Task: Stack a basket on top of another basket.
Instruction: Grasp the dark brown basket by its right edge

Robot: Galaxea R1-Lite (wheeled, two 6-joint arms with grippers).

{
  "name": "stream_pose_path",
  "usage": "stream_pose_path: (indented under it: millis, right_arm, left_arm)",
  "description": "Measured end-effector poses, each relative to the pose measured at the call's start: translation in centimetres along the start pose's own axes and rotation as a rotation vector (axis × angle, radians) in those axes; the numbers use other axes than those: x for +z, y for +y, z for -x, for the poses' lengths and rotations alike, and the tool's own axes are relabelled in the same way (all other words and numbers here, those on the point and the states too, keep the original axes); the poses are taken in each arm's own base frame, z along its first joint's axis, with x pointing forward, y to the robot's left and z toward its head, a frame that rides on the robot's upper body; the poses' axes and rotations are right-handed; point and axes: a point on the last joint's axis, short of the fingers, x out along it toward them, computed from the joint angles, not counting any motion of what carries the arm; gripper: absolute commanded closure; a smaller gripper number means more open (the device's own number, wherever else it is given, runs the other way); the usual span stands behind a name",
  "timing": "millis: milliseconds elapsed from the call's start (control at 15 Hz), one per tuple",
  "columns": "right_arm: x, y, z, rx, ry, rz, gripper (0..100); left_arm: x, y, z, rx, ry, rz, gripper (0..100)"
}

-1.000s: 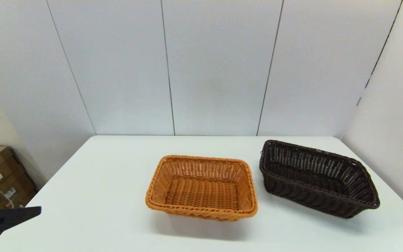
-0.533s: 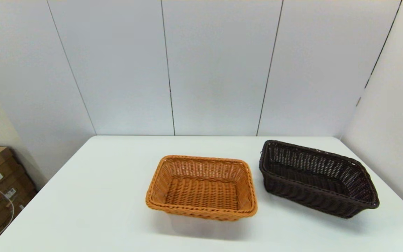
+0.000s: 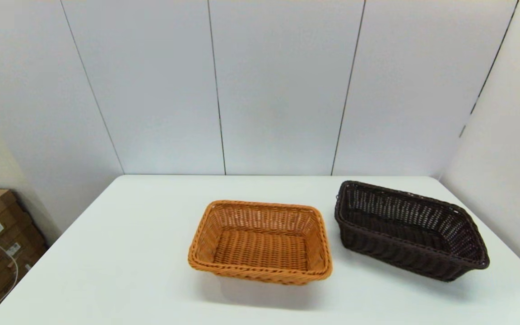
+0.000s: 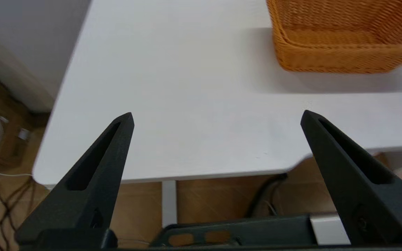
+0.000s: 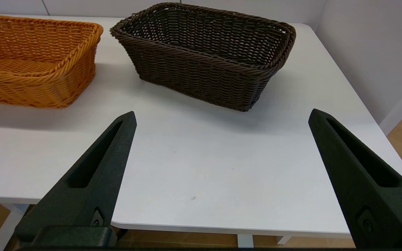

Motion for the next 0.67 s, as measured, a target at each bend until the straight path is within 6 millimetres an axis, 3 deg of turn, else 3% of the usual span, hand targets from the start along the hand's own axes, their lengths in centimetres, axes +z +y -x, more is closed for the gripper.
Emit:
stream_pose_path:
  millis: [467,667]
  right_arm:
    - [0.0,0.0,0.0,0.000,0.000,0.000,0]
    - [0.0,0.0,0.0,0.000,0.000,0.000,0]
  left_arm:
    - [-3.6,0.4,-0.7,0.108,-0.130,-0.169,0]
    - [-4.8,0.6,-2.5,0.118,-0.177,-0.176,0]
